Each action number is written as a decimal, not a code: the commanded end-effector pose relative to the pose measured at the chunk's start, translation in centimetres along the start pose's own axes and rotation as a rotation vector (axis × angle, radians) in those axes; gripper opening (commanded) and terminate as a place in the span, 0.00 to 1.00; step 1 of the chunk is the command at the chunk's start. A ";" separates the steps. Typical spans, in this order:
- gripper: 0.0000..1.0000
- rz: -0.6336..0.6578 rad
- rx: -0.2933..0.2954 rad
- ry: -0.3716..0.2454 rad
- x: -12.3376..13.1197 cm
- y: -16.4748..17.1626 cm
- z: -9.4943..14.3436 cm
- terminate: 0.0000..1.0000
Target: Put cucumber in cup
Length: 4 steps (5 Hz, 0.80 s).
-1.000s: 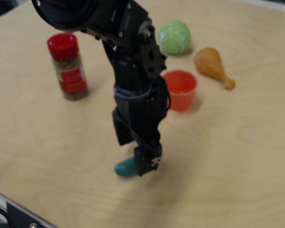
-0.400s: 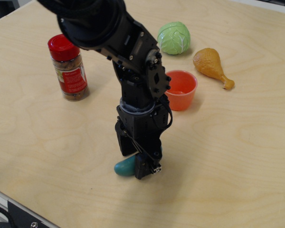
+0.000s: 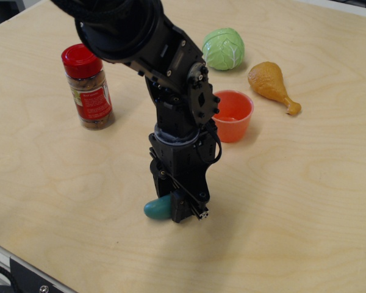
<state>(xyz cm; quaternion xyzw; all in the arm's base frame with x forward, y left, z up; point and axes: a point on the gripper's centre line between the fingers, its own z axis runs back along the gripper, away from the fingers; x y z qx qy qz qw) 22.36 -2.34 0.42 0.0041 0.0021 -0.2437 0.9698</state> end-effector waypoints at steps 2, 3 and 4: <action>0.00 0.131 0.094 -0.185 1.2 4.2 9.0 0.00; 0.00 0.155 0.088 -0.279 3.2 6.3 10.6 0.00; 0.00 0.166 0.070 -0.342 5.3 8.2 10.5 0.00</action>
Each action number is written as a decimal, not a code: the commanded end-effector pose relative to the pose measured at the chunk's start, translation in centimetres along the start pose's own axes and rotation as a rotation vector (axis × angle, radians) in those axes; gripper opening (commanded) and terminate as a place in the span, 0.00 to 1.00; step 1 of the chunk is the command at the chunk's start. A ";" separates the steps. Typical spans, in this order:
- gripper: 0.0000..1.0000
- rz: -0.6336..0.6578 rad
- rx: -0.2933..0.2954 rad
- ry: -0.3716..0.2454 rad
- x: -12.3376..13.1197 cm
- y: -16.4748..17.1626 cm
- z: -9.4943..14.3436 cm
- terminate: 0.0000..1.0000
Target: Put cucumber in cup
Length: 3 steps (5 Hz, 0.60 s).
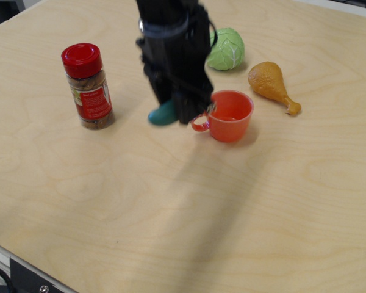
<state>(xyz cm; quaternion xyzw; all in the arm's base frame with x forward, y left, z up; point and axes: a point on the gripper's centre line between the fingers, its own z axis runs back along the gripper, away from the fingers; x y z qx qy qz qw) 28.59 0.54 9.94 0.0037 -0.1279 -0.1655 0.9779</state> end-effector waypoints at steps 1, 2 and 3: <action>0.00 0.008 -0.021 -0.149 3.7 3.0 -1.1 0.00; 0.00 -0.004 -0.039 -0.210 5.2 2.8 -2.3 0.00; 0.00 -0.038 -0.045 -0.232 5.9 1.7 -2.3 0.00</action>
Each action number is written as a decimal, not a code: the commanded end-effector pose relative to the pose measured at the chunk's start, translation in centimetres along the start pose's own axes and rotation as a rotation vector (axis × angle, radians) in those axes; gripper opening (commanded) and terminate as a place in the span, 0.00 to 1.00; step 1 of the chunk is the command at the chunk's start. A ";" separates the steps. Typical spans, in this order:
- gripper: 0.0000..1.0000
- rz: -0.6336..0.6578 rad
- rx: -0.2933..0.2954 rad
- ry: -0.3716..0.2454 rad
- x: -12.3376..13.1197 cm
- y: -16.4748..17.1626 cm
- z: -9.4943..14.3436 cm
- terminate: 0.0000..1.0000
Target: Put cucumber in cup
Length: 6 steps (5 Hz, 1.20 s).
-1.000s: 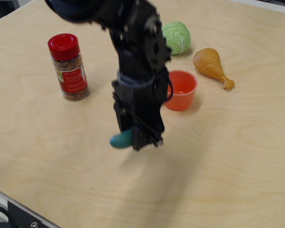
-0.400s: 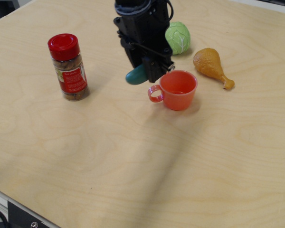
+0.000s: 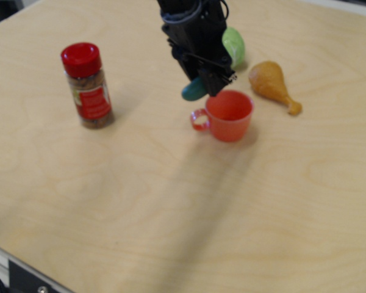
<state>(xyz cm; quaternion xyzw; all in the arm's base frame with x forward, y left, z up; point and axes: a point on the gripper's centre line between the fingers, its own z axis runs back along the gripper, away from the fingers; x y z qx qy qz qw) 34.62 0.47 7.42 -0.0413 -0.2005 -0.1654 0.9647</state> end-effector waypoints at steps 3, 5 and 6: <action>0.00 -0.056 0.019 -0.109 1.9 -1.4 1.4 0.00; 0.00 -0.035 0.036 -0.129 1.9 -0.8 1.0 0.00; 0.00 -0.029 0.037 -0.120 1.9 -0.8 0.7 0.00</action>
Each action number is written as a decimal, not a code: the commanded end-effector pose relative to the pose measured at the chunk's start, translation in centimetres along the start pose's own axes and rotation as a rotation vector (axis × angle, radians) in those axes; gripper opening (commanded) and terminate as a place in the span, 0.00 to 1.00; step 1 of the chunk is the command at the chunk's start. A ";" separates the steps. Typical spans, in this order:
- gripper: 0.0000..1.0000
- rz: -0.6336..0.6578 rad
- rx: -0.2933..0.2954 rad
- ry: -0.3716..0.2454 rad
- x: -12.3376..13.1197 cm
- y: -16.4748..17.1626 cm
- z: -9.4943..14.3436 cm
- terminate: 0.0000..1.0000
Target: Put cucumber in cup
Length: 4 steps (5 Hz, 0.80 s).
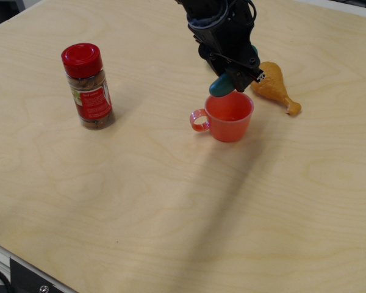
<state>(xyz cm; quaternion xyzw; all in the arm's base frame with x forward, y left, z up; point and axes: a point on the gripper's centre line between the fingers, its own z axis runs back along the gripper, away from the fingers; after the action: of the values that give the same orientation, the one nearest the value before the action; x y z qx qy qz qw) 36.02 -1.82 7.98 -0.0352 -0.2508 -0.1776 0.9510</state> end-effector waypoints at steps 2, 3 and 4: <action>1.00 0.014 0.030 -0.007 -0.5 1.1 1.4 0.00; 1.00 0.013 0.057 -0.004 -0.3 1.2 2.2 0.00; 1.00 0.033 0.103 0.014 -0.3 1.6 3.6 0.00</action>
<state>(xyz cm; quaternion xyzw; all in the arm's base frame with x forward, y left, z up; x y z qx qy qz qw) 34.77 -0.46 8.82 0.0046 -0.2161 -0.1446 0.9656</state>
